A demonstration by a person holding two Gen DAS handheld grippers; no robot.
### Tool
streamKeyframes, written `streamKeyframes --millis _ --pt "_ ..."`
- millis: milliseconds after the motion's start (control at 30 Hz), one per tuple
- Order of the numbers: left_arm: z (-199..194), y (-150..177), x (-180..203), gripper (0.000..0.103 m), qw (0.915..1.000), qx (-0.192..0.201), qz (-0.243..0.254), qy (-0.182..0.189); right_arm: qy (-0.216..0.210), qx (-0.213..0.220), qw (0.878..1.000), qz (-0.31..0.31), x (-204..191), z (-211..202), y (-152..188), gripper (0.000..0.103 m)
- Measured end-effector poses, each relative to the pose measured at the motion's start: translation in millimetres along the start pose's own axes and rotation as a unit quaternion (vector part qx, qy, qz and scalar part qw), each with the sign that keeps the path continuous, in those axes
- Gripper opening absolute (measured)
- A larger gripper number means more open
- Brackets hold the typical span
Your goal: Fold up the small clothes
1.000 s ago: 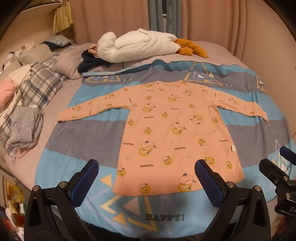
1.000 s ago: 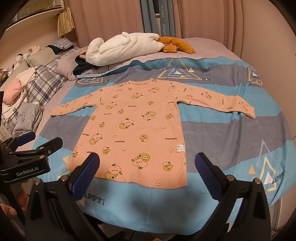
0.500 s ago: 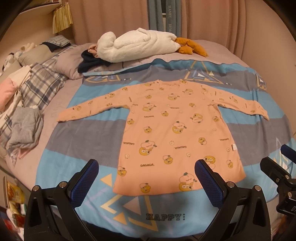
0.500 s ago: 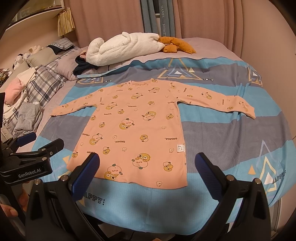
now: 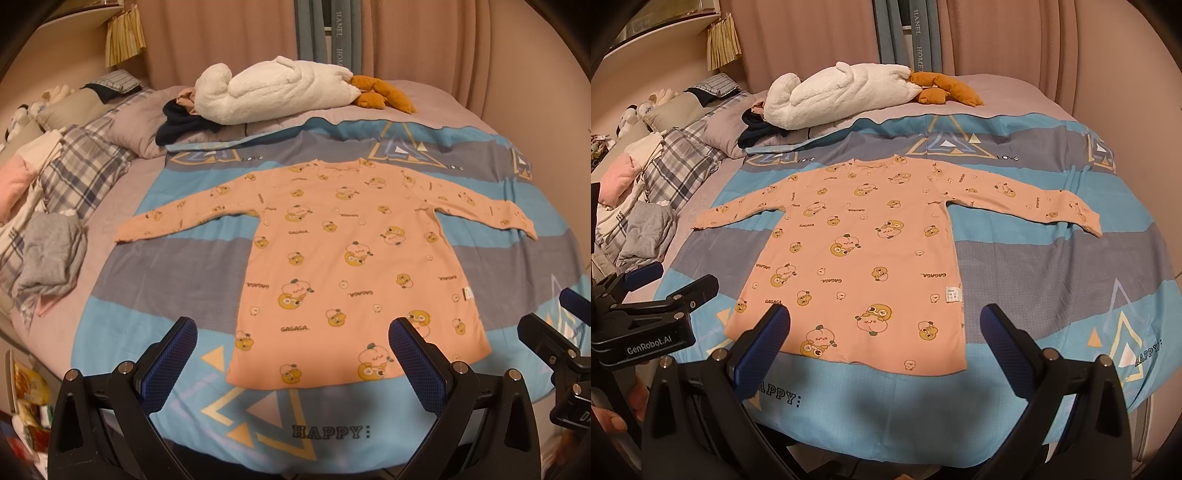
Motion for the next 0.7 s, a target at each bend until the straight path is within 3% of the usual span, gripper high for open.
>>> streamKeyframes --millis 467,700 --pt "2 0 1 0.102 1.0 0.002 0.002 0.005 -0.001 -0.005 1.0 0.002 -1 4 4 0.103" --pt "33 7 1 0.102 0.9986 -0.018 -0.024 0.044 -0.081 -0.021 0.995 0.049 13 26 13 0.103"
Point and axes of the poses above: each gripper's, at about its wrist camera, not at the fingertips, and z roughly the way its jaws point, x to its right, y to its underside, the point moved 4 cm from there along z, roughly the way its jaws point, and after that the axes turned 5 degrees about z, right-handed, at the moved point
